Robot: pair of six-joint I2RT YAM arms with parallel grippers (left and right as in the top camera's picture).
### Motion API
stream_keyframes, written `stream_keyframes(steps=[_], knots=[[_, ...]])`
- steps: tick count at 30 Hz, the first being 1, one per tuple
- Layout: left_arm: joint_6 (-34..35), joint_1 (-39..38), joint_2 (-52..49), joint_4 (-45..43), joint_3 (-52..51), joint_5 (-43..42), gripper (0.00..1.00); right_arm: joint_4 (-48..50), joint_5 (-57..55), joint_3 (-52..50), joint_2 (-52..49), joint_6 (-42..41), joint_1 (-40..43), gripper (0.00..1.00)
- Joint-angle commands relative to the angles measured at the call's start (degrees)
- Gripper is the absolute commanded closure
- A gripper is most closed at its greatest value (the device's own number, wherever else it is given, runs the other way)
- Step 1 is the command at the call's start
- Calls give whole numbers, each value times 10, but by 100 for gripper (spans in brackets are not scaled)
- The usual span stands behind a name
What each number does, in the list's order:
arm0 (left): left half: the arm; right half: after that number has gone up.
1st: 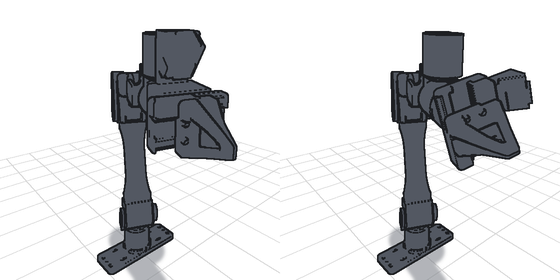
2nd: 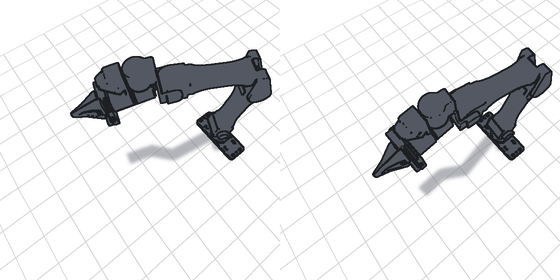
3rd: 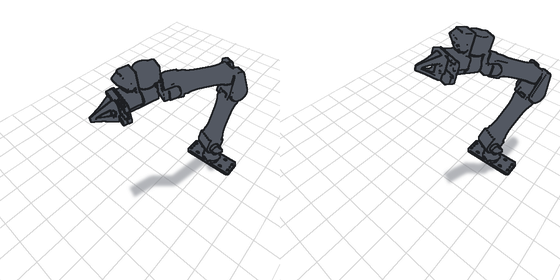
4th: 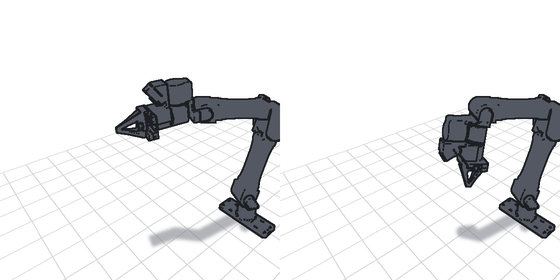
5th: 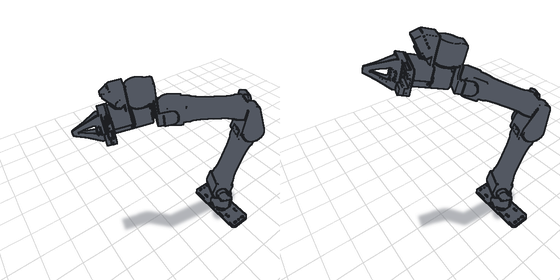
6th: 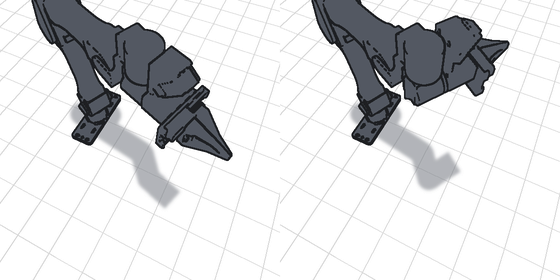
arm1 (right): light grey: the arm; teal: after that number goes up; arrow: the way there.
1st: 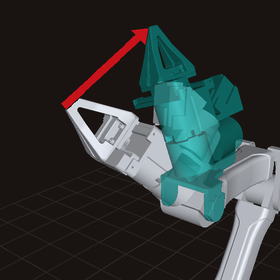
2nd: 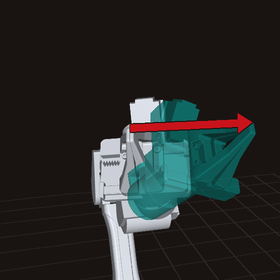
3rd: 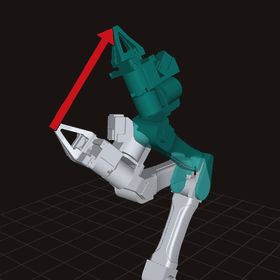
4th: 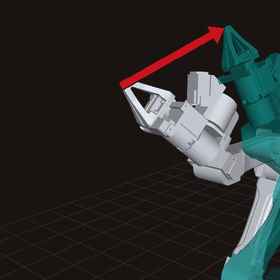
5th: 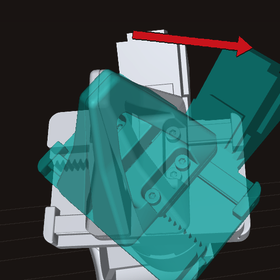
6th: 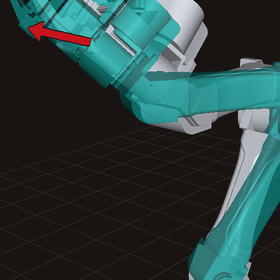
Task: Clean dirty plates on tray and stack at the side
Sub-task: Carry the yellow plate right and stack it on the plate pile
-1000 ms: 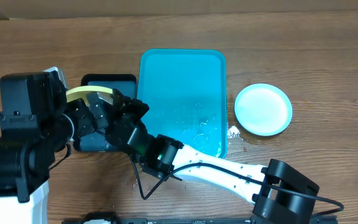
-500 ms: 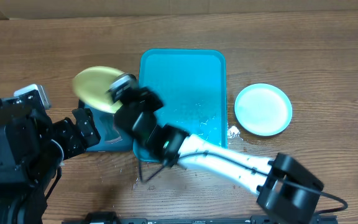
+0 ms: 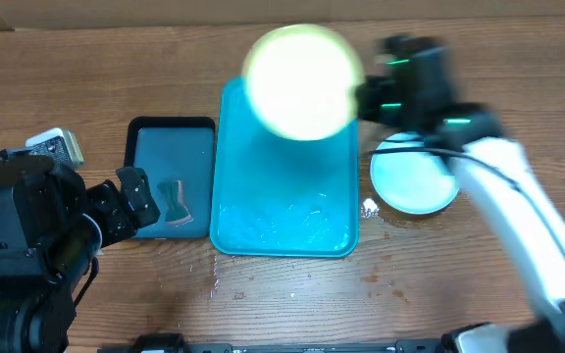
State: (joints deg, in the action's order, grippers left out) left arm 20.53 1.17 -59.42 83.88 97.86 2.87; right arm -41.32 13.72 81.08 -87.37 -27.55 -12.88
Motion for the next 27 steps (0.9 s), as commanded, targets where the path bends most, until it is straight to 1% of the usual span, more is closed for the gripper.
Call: stream_keyframes(steps=[1, 3, 5, 7, 10, 13, 14, 16, 17, 18, 20, 22, 25, 27], knots=[[-13, 0, 2, -1, 5, 9, 0, -110, 27, 4, 30, -17, 113, 95], [-12, 0, 2, -1, 5, 9, 0, -188, -17, -1, 21, -16, 175, 95], [-12, 0, 2, -1, 5, 9, 0, -231, -43, -18, 10, -6, 219, 94], [-12, 0, 2, -1, 5, 9, 0, -237, -43, -49, 1, 22, 250, 92], [-12, 0, 2, -1, 5, 9, 0, -211, -40, -110, -8, 25, 275, 90], [-13, 0, 2, -1, 5, 9, 0, -159, -31, -164, -12, 28, 277, 85], [-12, 0, 2, -1, 5, 9, 0, -146, -20, -177, -12, 38, 274, 80], [-12, 0, 2, -1, 5, 9, 0, -135, -16, -184, -12, 40, 268, 64], [-13, 0, 2, -1, 5, 9, 0, -132, -14, -183, -11, 40, 266, 58], [-13, 0, 2, -1, 5, 9, 0, -131, -8, -182, -7, 41, 264, 56], [-12, 0, 2, -1, 5, 9, 0, -134, 39, -174, 9, 87, 260, 52], [-12, 0, 2, -1, 5, 9, 0, -149, 73, -163, 29, 112, 256, 51], [-13, 0, 2, -1, 5, 9, 0, -188, 124, -138, 85, 149, 243, 50], [-12, 0, 2, -1, 5, 9, 0, -203, 162, -127, 132, 175, 225, 44]])
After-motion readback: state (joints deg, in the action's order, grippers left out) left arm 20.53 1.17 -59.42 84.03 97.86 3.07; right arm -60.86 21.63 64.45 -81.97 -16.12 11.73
